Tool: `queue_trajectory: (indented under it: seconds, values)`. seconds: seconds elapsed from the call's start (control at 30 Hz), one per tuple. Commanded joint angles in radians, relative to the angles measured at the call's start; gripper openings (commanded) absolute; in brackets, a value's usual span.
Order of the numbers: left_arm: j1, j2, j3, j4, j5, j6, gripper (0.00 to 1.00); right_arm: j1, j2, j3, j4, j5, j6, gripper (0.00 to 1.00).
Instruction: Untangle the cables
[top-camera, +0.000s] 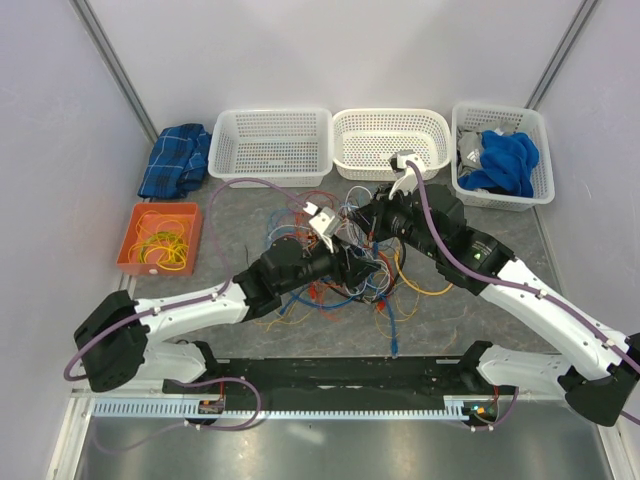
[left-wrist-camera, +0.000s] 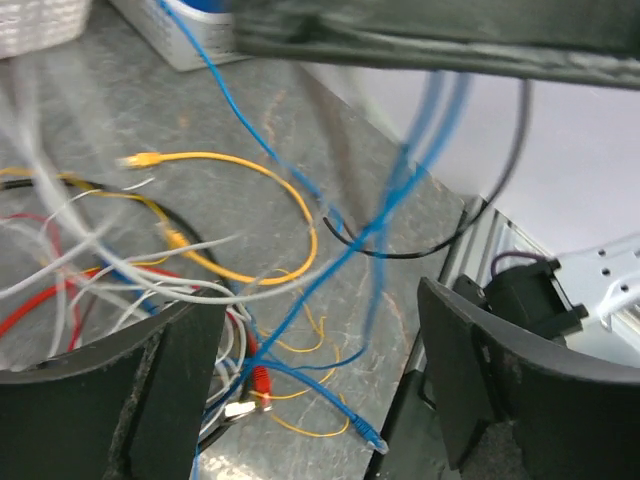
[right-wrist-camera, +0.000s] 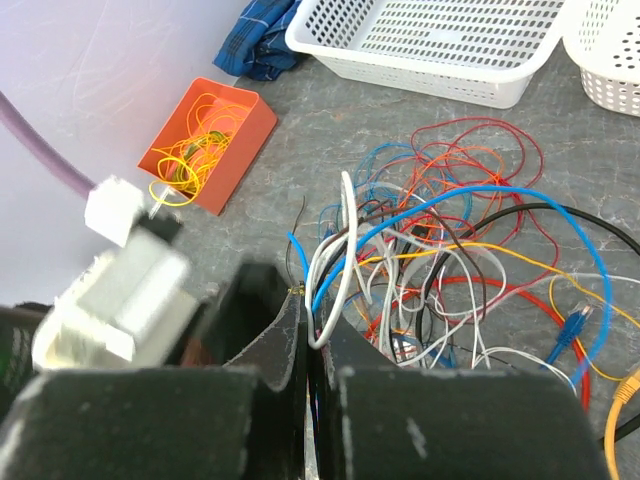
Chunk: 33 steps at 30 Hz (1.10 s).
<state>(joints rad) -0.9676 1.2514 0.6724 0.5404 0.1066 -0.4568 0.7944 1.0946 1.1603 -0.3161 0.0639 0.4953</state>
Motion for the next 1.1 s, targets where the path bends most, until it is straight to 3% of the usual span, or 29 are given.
queue_trajectory:
  seconds: [0.0,0.03,0.07,0.1,0.2,0.23,0.3,0.33,0.43,0.47,0.63,0.73,1.07]
  values:
    - [-0.036,0.046,0.067,0.05,0.027,0.056,0.48,0.0,-0.006,0.001,0.037,-0.003,0.011,0.0]
    - [-0.036,0.04,0.067,0.04,0.018,0.053,0.35,0.0,-0.009,-0.001,0.037,0.002,0.008,0.0]
    - [-0.036,0.03,0.064,0.023,0.005,0.052,0.09,0.0,-0.013,-0.005,0.035,0.014,0.005,0.0]
    - [-0.036,0.011,0.059,-0.012,-0.033,0.052,0.02,-0.001,-0.016,-0.013,0.035,0.022,0.002,0.0]
    - [-0.034,-0.081,0.033,-0.071,-0.103,0.063,0.02,0.0,-0.035,-0.033,0.037,0.063,-0.009,0.03]
    - [-0.036,-0.107,0.032,-0.139,-0.142,0.063,0.02,0.0,-0.042,-0.037,0.035,0.076,-0.017,0.29]
    - [-0.034,-0.184,0.041,-0.224,-0.21,0.063,0.02,0.0,-0.05,-0.051,0.035,0.106,-0.021,0.5]
    - [-0.033,-0.21,0.055,-0.305,-0.234,0.06,0.02,0.0,-0.058,-0.054,0.034,0.119,-0.027,0.69]
    - [-0.022,-0.291,0.099,-0.423,-0.309,0.049,0.02,0.0,-0.074,-0.073,0.017,0.189,-0.035,0.93]
    - [-0.013,-0.306,0.111,-0.488,-0.318,0.049,0.02,0.0,-0.081,-0.079,0.011,0.207,-0.044,0.96]
    - [0.035,-0.342,0.234,-0.631,-0.343,0.049,0.02,0.0,-0.125,-0.135,0.003,0.246,-0.063,0.98]
    - [0.073,-0.314,0.314,-0.674,-0.305,0.049,0.02,0.0,-0.162,-0.18,0.029,0.203,-0.081,0.94]
    - [0.127,-0.147,0.639,-0.792,-0.153,0.033,0.02,0.0,-0.292,-0.418,0.394,-0.042,-0.116,0.86]
